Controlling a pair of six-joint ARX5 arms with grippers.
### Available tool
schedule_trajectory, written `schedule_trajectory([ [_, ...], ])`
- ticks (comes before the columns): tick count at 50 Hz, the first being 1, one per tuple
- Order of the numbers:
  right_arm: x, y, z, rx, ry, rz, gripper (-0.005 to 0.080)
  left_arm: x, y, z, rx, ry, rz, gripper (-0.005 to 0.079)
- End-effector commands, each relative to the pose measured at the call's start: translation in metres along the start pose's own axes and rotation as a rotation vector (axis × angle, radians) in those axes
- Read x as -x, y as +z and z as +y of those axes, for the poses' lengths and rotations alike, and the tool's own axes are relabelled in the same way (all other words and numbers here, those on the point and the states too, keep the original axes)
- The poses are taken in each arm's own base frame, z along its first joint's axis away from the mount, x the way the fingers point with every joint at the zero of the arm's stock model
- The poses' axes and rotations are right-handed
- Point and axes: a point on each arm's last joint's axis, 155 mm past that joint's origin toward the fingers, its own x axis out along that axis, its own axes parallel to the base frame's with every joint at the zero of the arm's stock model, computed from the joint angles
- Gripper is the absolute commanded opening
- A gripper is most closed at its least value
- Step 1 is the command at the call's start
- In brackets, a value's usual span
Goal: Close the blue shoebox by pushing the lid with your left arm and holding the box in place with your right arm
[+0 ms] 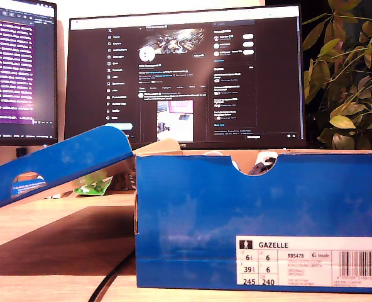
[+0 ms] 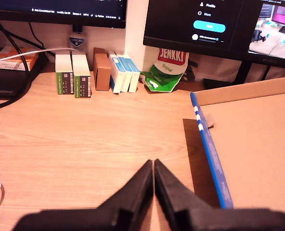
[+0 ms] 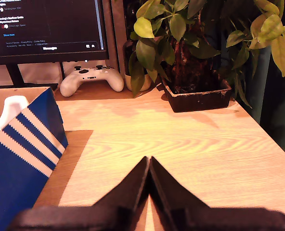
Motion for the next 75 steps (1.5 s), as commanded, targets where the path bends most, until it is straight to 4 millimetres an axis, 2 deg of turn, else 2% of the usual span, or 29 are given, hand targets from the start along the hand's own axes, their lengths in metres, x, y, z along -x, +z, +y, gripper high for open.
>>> schedule_trajectory([
  [1,-0.002,-0.006,0.0,-0.003,0.0,0.005,-0.0012,-0.002,-0.018,0.004,0.011,0.009,0.043,-0.0019],
  [39,-0.002,-0.005,0.002,-0.037,0.011,0.0,-0.0012,-0.003,-0.014,0.003,0.03,0.002,0.027,-0.0019],
  [44,0.0,0.007,0.005,-0.173,0.029,-0.036,-0.0012,-0.001,-0.001,-0.006,0.089,-0.038,-0.007,-0.0019],
  [50,0.008,0.032,0.017,-0.265,0.099,-0.065,-0.0012,0.007,0.026,-0.02,0.128,-0.091,-0.053,-0.0019],
  [59,0.033,0.08,0.018,-0.288,0.106,-0.088,-0.0012,0.027,0.078,-0.042,0.182,-0.159,-0.119,-0.0019],
  [63,0.04,0.1,0.018,-0.287,0.105,-0.089,-0.0012,0.03,0.093,-0.046,0.181,-0.159,-0.111,-0.0019],
  [68,0.043,0.113,0.022,-0.285,0.117,-0.038,-0.0012,0.024,0.095,-0.051,0.192,-0.167,-0.036,-0.0019],
  [75,0.027,0.107,0.043,-0.259,0.209,0.095,-0.0012,0.002,0.081,-0.054,0.174,-0.174,0.114,-0.0019],
])
